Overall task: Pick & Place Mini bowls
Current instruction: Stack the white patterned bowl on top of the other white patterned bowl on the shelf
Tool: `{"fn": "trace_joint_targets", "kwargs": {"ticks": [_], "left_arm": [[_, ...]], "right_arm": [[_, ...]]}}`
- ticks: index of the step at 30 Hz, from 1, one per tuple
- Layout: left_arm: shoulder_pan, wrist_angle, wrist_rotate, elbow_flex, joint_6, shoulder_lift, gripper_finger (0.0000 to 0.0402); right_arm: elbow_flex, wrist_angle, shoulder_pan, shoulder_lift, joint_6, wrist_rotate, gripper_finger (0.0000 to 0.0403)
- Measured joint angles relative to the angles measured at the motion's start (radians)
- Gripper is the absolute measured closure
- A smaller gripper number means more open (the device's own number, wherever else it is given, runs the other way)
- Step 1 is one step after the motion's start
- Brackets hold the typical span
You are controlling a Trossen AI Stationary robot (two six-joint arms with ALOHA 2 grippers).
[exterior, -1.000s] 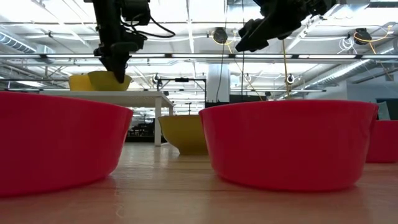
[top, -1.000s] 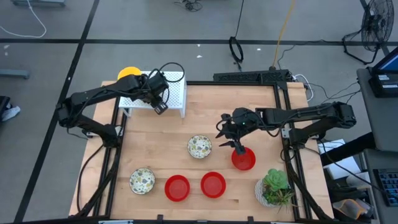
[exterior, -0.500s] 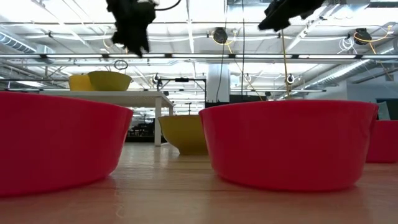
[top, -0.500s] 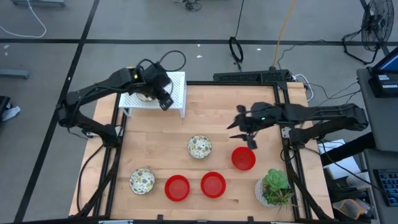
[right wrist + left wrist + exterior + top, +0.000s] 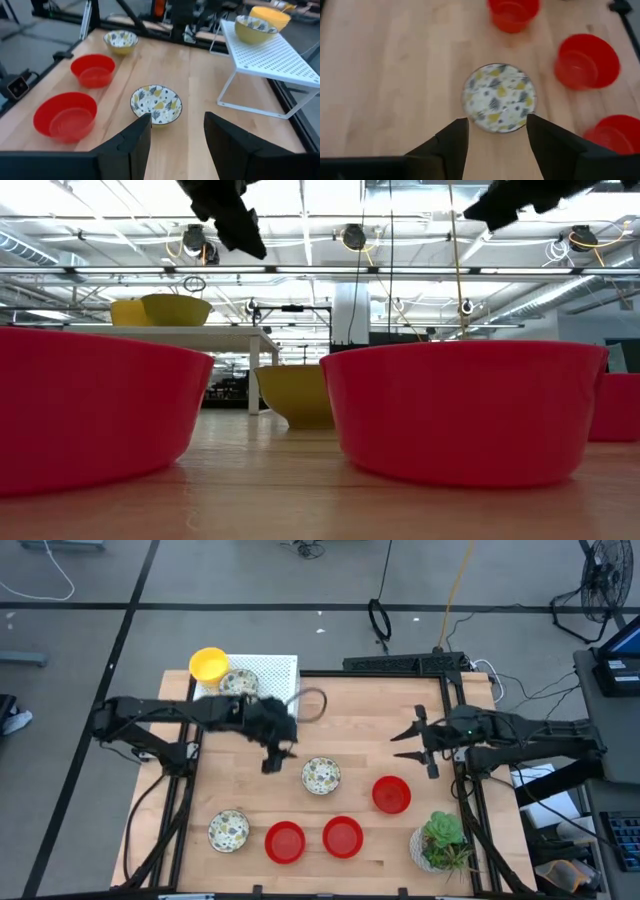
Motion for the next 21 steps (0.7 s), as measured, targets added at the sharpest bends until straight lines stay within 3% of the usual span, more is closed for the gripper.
{"fn": "trace_joint_targets", "kwargs": {"ticks": [13, 21], "left_arm": [[-0.116, 0.327, -0.055, -0.265, 0.023, 0.008, 0.0195], [-0.137, 0.462, -0.065, -0.326, 0.035, 0.135, 0.0195]], "right_arm": [[-0.348, 0.297, 0.000, -0.283, 0.171, 0.001, 0.0234], [-0.504, 0.491, 0.000, -0.345, 0.189, 0.002, 0.0234]]}}
